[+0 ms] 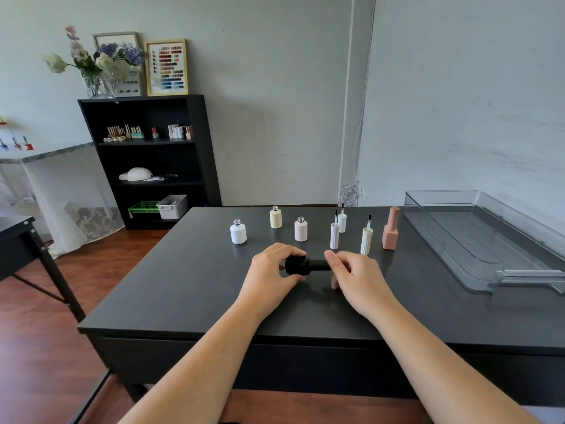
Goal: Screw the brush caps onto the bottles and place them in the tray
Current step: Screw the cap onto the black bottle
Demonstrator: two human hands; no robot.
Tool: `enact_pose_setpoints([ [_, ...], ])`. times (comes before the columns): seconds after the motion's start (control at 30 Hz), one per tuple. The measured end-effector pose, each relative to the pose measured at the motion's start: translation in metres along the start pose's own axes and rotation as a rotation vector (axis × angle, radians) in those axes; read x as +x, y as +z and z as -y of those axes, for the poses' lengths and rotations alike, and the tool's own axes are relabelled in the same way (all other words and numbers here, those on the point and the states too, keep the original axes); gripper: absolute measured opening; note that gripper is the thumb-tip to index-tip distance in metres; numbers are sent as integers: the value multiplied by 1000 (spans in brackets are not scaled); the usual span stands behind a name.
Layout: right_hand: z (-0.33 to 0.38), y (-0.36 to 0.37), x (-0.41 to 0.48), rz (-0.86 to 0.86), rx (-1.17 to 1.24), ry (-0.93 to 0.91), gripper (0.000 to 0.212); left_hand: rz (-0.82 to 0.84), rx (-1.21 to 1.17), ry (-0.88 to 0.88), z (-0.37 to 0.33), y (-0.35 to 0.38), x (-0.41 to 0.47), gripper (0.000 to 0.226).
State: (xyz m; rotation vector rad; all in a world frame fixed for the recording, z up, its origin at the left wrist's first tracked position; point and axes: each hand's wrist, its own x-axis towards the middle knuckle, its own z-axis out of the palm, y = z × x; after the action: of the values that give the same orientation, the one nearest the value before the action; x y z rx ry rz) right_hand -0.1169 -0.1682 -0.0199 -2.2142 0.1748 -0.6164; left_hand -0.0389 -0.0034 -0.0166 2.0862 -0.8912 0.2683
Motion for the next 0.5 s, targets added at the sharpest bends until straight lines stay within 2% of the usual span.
enact_pose_setpoints([
  [0.07, 1, 1, -1, 45, 62, -17, 11, -6, -9, -2, 1, 0, 0, 35],
  [0.17, -1, 1, -1, 85, 21, -83, 14, -1, -8, -1, 1, 0, 1, 36],
  [0.27, 0, 1, -1, 71, -30, -85, 6, 3, -4, 8, 0, 0, 1, 36],
  [0.37, 0, 2, -1, 71, -88, -103, 7, 4, -5, 9, 1, 1, 0, 38],
  [0.5, 2, 0, -1, 54, -62, -124, 8, -16, -11, 23, -1, 3, 0, 38],
])
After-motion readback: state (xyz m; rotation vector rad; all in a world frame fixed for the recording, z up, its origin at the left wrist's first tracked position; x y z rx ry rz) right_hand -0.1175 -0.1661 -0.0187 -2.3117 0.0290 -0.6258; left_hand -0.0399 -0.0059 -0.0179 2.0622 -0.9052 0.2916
